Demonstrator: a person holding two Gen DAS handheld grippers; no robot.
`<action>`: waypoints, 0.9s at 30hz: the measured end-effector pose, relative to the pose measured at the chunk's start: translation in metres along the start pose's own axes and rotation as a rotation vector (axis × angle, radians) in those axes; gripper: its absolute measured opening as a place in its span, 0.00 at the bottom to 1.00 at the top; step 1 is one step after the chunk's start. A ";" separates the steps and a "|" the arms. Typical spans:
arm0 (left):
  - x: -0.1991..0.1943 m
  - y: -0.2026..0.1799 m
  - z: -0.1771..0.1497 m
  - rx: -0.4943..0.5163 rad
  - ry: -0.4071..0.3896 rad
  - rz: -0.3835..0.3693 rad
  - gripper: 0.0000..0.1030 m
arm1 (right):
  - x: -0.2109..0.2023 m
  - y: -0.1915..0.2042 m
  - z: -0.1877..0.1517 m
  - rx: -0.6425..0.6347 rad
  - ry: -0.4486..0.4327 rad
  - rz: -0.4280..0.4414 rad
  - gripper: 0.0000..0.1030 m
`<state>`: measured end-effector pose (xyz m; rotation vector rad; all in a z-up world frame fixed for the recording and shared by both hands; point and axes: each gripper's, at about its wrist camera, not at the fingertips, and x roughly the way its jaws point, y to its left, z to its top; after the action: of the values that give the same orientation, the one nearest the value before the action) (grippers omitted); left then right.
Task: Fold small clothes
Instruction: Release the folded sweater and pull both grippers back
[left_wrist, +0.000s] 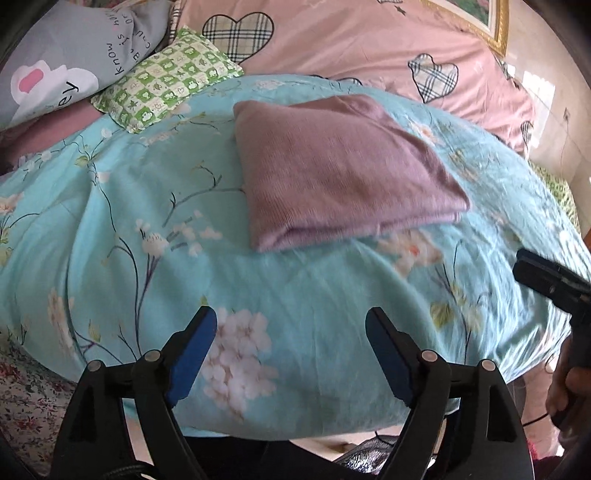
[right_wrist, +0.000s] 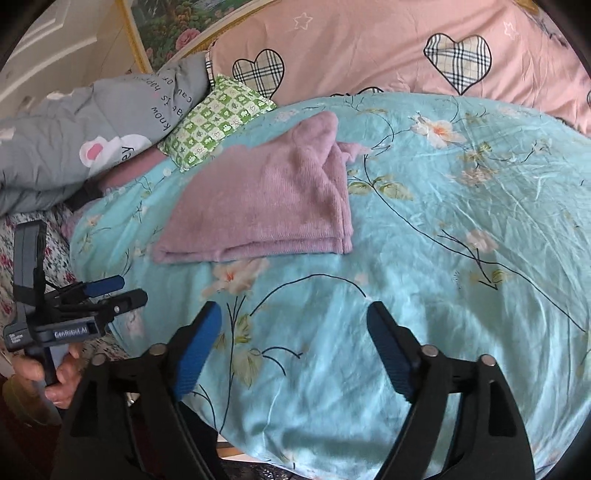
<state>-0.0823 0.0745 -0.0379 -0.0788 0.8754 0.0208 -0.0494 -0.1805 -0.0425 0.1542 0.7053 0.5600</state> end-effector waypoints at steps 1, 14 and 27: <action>0.000 0.000 -0.001 0.004 0.003 -0.005 0.81 | 0.001 0.001 0.000 -0.002 0.000 -0.007 0.87; 0.005 0.018 0.010 -0.019 -0.003 0.038 0.81 | 0.020 0.026 0.008 -0.110 0.053 -0.031 0.95; 0.012 0.021 0.047 0.012 0.001 0.100 0.83 | 0.043 0.038 0.050 -0.181 0.063 0.003 0.98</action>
<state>-0.0395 0.0986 -0.0182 -0.0233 0.8796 0.1094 -0.0066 -0.1226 -0.0173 -0.0313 0.7113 0.6312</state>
